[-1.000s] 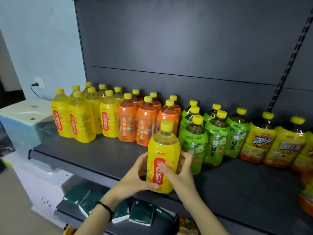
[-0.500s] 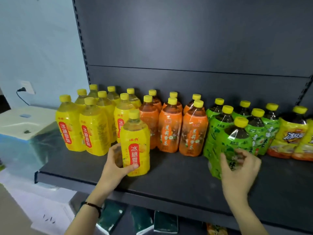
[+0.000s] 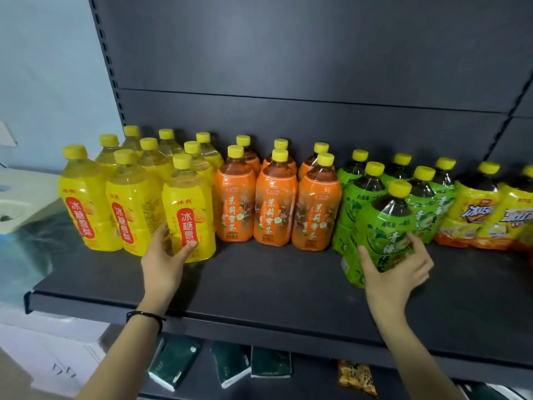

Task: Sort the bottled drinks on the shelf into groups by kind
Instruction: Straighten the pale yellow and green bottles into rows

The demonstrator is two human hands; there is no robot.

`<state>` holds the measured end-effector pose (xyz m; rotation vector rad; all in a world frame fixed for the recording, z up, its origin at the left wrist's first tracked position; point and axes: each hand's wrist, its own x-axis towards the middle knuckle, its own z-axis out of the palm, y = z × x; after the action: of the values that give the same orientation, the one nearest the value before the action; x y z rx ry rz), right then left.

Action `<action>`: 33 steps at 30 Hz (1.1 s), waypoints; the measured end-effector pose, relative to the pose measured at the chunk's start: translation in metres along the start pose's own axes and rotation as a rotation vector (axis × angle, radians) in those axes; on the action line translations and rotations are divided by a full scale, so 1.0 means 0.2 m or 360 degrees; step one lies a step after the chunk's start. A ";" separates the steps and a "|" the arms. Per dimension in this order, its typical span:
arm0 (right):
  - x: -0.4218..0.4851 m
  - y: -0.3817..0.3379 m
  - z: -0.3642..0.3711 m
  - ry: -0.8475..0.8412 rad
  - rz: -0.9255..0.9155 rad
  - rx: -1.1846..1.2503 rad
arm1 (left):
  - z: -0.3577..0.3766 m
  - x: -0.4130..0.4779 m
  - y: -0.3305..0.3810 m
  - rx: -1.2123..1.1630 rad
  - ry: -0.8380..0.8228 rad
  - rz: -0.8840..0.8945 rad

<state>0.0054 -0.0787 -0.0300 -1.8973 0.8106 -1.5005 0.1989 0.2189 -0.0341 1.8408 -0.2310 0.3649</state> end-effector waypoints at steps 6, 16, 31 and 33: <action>-0.01 0.01 -0.02 -0.0044 -0.0001 0.0029 | -0.03 0.01 0.02 0.0055 -0.0033 0.0024; -0.01 0.00 -0.03 -0.0085 0.0134 0.0131 | 0.04 -0.03 0.08 0.0178 0.0261 0.0033; -0.03 -0.04 -0.02 -0.0015 0.0253 0.0171 | 0.05 0.09 0.12 0.0214 0.0254 0.0109; -0.02 -0.04 -0.06 0.0030 0.0343 0.0261 | 0.06 0.05 0.12 0.0150 0.0187 0.0070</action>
<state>-0.0060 -0.0715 -0.0238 -1.6242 0.8443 -1.4086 0.2011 0.2014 -0.0122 1.9021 -0.1762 0.5206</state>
